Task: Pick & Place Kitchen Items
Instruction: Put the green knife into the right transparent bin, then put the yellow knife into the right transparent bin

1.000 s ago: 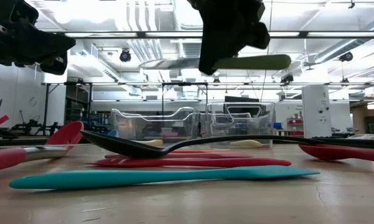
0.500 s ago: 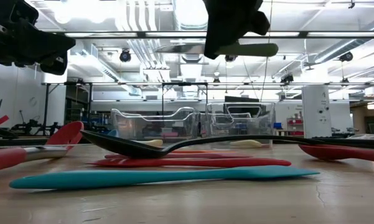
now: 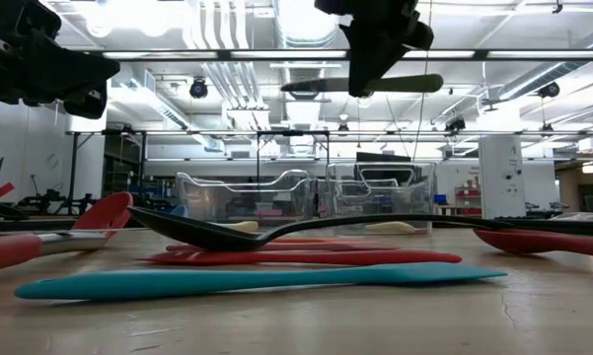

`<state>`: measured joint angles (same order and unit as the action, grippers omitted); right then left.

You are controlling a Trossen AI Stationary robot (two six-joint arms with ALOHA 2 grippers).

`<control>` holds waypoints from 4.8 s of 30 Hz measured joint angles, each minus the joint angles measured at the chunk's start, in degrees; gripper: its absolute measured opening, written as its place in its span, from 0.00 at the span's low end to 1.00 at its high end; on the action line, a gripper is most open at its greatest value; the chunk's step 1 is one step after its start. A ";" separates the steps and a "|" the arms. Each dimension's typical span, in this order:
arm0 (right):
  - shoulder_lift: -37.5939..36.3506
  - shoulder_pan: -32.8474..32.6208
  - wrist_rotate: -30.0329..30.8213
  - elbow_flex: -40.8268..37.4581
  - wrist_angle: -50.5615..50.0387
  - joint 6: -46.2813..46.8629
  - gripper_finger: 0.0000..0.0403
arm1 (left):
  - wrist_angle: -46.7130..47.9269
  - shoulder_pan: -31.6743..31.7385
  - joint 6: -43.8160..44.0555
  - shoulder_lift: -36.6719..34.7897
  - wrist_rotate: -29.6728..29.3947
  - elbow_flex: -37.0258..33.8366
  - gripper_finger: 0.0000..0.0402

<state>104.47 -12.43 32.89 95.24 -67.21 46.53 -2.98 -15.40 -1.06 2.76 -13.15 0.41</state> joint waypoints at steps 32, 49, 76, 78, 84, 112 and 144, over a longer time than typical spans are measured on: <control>-2.12 32.39 -6.48 -11.93 18.98 -17.80 0.09 | 0.02 -0.01 -0.01 0.02 -0.01 0.00 0.03; -2.08 36.42 -14.54 -25.03 30.54 -16.87 0.11 | 0.02 0.00 -0.01 0.02 0.00 0.00 0.03; -3.03 36.10 -15.19 -25.16 29.69 -17.06 0.27 | 0.02 -0.01 0.00 0.02 0.00 0.01 0.03; -3.74 35.92 -15.20 -25.11 29.68 -17.07 0.29 | 0.02 -0.01 -0.01 0.02 -0.02 0.02 0.03; -6.04 33.89 -15.20 -25.11 30.90 -20.98 0.37 | 0.02 -0.01 0.00 0.02 -0.01 0.01 0.03; 0.24 9.80 -30.00 -25.09 63.19 -50.93 0.41 | 0.02 -0.01 -0.01 0.00 0.00 -0.01 0.03; 24.97 8.67 -35.86 3.81 39.18 -63.49 0.44 | 0.02 0.01 -0.01 0.04 -0.01 0.01 0.03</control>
<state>129.43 -3.76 -2.97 99.05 -28.03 -16.97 -2.96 -15.40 -1.07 2.81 -13.16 0.42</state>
